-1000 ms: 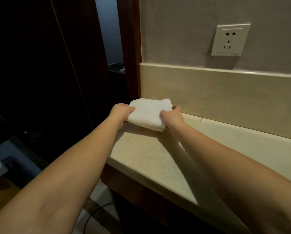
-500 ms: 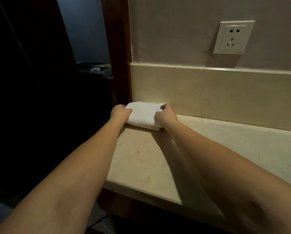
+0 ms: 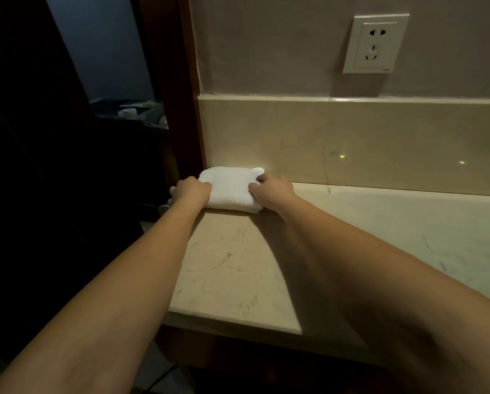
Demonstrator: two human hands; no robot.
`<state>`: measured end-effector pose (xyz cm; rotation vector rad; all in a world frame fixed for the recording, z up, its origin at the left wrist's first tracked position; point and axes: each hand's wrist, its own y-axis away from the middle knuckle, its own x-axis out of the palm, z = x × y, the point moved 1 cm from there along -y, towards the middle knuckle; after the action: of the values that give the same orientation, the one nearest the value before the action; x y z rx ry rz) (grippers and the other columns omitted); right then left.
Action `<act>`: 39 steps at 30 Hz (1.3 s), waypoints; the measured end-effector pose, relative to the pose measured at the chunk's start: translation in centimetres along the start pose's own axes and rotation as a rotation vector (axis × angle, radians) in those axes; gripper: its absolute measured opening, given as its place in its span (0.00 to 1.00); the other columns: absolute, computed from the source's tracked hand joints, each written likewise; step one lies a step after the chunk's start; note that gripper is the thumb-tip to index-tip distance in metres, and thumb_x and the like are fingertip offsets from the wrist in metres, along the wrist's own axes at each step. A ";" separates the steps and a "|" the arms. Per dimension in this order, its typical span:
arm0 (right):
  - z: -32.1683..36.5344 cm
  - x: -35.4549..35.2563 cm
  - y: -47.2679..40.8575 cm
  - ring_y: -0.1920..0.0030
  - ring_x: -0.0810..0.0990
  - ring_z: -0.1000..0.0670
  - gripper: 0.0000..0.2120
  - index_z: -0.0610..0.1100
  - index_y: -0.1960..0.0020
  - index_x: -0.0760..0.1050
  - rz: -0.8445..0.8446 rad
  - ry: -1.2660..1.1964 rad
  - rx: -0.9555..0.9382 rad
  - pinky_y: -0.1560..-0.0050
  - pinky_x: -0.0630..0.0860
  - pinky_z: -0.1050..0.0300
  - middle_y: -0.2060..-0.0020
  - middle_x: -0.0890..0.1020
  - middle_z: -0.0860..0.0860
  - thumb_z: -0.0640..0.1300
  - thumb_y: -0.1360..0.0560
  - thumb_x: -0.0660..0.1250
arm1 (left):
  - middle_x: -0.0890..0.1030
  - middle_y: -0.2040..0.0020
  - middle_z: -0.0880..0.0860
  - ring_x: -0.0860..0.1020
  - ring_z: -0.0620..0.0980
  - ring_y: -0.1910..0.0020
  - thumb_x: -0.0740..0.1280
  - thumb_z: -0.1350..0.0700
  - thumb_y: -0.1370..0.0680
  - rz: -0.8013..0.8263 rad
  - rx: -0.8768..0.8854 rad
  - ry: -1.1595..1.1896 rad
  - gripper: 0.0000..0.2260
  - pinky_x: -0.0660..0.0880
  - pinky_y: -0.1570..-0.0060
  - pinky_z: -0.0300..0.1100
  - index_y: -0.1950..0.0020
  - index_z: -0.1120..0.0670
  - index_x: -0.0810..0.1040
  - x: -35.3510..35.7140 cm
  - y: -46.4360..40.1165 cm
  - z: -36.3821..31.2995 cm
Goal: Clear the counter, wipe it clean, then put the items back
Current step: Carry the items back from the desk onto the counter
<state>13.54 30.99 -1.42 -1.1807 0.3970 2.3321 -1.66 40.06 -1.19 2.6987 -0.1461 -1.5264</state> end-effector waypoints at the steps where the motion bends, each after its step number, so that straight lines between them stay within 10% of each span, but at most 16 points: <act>1: -0.1 -0.6 0.4 0.34 0.67 0.42 0.24 0.52 0.29 0.67 0.008 -0.014 -0.021 0.38 0.66 0.51 0.34 0.70 0.45 0.55 0.24 0.57 | 0.71 0.36 0.60 0.66 0.61 0.36 0.57 0.51 0.21 -0.006 -0.008 -0.016 0.20 0.67 0.37 0.57 0.32 0.57 0.70 -0.2 0.2 -0.1; 9: -4.5 -8.6 5.9 0.51 0.78 0.49 0.14 0.48 0.41 0.77 -0.122 -0.109 -0.168 0.54 0.73 0.58 0.47 0.81 0.50 0.49 0.23 0.60 | 0.73 0.35 0.57 0.69 0.60 0.36 0.59 0.50 0.22 -0.159 0.269 0.215 0.18 0.68 0.36 0.53 0.35 0.53 0.75 -1.9 6.1 -3.9; 15: -12.6 -14.9 15.3 0.53 0.78 0.51 0.11 0.49 0.46 0.79 -0.189 -0.029 -0.190 0.55 0.74 0.58 0.53 0.81 0.53 0.48 0.23 0.60 | 0.77 0.59 0.46 0.73 0.48 0.57 0.62 0.52 0.22 0.016 0.550 0.493 0.08 0.66 0.61 0.41 0.47 0.52 0.79 1.5 18.7 -9.9; 22: -26.3 -19.9 30.0 0.49 0.76 0.55 0.11 0.48 0.44 0.78 -0.297 0.103 -0.187 0.49 0.72 0.57 0.50 0.78 0.54 0.49 0.22 0.61 | 0.79 0.58 0.43 0.76 0.40 0.58 0.64 0.51 0.21 0.214 0.763 0.562 0.06 0.69 0.61 0.36 0.50 0.50 0.80 8.8 36.6 -14.1; 39: -55.6 -18.1 63.0 0.40 0.72 0.55 0.15 0.51 0.34 0.73 -0.263 0.059 0.555 0.40 0.71 0.59 0.40 0.75 0.56 0.51 0.20 0.59 | 0.75 0.50 0.43 0.75 0.40 0.56 0.63 0.50 0.20 0.807 1.126 0.021 0.05 0.70 0.62 0.32 0.49 0.47 0.78 30.0 67.5 -17.3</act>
<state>25.36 -52.73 -16.90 -0.9568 0.7963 1.7983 24.28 -30.33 -12.48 2.5146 -2.3214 -1.2790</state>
